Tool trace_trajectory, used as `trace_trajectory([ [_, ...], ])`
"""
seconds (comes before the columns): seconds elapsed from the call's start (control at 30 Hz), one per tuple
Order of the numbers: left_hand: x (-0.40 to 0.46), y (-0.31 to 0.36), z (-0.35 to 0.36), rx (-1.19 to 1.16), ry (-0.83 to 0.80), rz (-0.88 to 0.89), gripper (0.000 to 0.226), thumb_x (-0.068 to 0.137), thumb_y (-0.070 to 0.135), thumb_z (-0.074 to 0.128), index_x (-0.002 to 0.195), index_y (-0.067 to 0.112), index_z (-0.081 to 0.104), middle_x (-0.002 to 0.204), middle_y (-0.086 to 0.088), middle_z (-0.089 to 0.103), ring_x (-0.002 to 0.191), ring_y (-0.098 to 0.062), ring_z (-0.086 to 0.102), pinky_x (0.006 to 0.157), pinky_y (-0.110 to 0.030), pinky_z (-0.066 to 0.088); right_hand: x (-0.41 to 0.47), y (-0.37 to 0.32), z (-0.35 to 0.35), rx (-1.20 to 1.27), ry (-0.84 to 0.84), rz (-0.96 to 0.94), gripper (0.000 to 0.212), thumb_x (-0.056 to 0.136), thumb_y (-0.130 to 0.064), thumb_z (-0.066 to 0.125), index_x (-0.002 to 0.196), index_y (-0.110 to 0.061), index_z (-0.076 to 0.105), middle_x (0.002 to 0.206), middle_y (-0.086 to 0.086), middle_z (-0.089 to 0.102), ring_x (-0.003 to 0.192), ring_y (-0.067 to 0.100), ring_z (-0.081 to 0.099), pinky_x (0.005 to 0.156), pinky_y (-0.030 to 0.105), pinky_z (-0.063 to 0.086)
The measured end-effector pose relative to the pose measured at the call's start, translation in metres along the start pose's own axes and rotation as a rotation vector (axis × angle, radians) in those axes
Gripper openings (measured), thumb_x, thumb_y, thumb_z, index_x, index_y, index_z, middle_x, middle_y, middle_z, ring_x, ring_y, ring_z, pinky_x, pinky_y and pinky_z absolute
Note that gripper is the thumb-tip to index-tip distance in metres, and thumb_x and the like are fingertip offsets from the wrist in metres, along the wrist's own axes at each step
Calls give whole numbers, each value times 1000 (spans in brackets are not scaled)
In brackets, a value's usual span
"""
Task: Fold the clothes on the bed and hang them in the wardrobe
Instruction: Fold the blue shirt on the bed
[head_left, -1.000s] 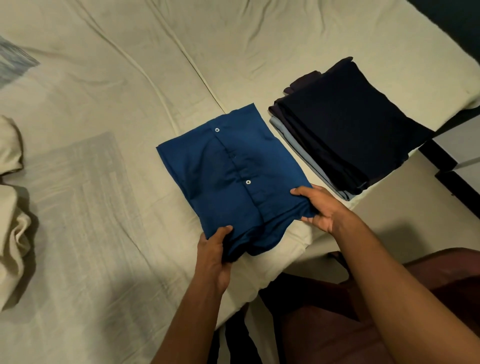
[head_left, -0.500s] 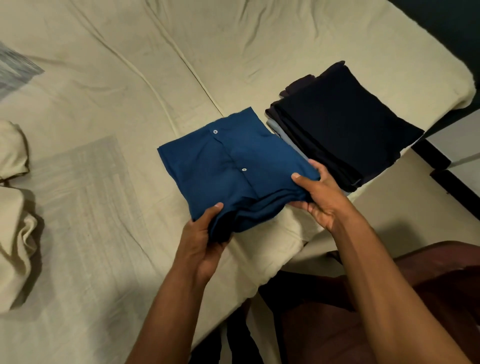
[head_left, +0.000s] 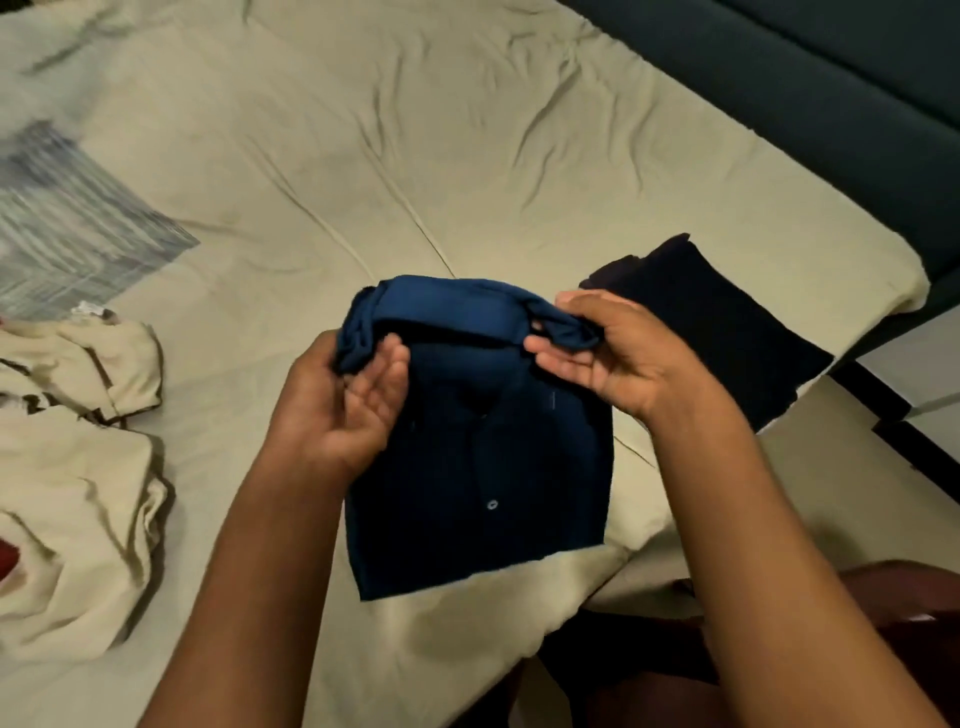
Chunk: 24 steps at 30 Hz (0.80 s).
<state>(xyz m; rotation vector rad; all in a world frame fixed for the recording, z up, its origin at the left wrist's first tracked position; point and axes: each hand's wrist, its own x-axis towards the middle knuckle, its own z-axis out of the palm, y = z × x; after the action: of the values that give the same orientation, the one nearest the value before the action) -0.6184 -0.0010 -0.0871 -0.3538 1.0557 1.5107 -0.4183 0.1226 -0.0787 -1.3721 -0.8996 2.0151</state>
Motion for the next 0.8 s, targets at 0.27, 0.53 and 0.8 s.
trace_trajectory([
  [0.27,104,-12,-67,418,262,133,30,103,36,43,109,9,54,101,-12,65,89,-25,66,82,-38,54,70,98,6,-325,123,-68,45,96,-30,60,138,-32,45,109,-5,64,99,19,67,85,37,55],
  [0.53,120,-106,-157,1868,-11,816,49,95,42,42,134,17,57,143,-7,54,129,-28,50,102,-44,43,70,205,-17,-1554,-111,-304,60,100,-37,51,155,-28,28,164,1,22,151,28,18,118,50,27],
  [0.8,175,-83,-160,2301,-86,687,86,87,70,-2,160,25,10,168,-3,-1,154,-22,-8,122,-53,-7,107,208,-25,-1837,-81,-316,68,103,-52,32,160,-24,7,168,2,-1,154,28,-4,122,55,6],
])
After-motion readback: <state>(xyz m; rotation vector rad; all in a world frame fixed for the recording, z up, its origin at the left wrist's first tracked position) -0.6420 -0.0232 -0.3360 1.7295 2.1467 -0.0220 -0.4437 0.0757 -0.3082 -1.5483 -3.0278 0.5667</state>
